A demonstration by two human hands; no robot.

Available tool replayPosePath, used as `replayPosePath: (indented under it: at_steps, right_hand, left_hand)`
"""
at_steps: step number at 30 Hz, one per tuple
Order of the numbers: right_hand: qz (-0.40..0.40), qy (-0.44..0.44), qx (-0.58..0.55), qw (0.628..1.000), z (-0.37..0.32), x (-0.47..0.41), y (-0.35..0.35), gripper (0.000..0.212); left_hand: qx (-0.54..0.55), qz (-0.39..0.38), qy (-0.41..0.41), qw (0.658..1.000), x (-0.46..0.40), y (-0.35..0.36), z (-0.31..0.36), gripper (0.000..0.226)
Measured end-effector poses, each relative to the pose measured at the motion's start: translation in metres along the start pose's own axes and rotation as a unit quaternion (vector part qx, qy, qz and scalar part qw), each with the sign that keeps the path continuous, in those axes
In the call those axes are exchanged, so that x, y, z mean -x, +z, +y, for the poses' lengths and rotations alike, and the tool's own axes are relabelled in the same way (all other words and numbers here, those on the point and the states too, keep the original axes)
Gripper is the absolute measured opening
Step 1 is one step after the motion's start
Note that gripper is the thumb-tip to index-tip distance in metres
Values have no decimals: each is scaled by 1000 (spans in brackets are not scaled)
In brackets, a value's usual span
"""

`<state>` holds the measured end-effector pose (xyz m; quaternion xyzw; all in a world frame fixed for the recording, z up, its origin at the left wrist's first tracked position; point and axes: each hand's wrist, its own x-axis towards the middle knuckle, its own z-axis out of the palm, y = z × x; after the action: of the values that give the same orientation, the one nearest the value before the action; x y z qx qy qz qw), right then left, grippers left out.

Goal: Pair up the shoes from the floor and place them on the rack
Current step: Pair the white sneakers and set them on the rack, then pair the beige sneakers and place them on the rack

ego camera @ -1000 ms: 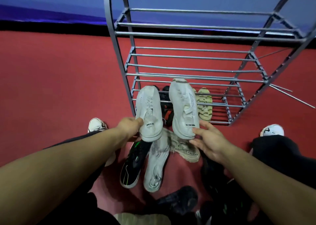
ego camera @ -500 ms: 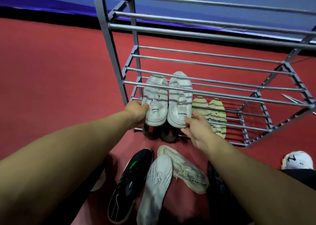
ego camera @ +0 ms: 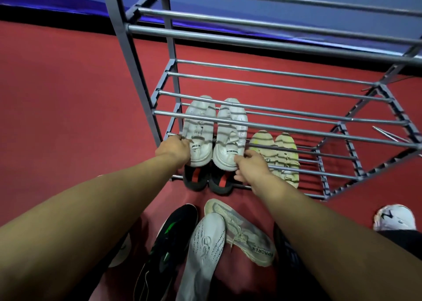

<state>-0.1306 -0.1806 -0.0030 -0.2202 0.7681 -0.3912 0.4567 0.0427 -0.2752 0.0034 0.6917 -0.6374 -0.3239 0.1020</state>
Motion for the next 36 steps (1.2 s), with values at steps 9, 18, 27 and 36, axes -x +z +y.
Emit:
replayPosePath:
  at_steps: [9, 18, 27, 36]
  right_hand:
    - [-52, -38, 96, 993, 36, 78, -54, 26]
    - [-52, -18, 133, 990, 119, 139, -97, 17]
    - [-18, -24, 278, 960, 219, 161, -142, 23]
    - [-22, 47, 368, 929, 260, 159, -136, 52]
  left_hand:
    - [54, -15, 21, 998, 78, 8, -26, 27]
    - [109, -90, 66, 988, 184, 47, -13, 36]
    - [83, -186, 154, 967, 242, 127, -36, 27]
    - [26, -208, 98, 973, 245, 162, -91, 24]
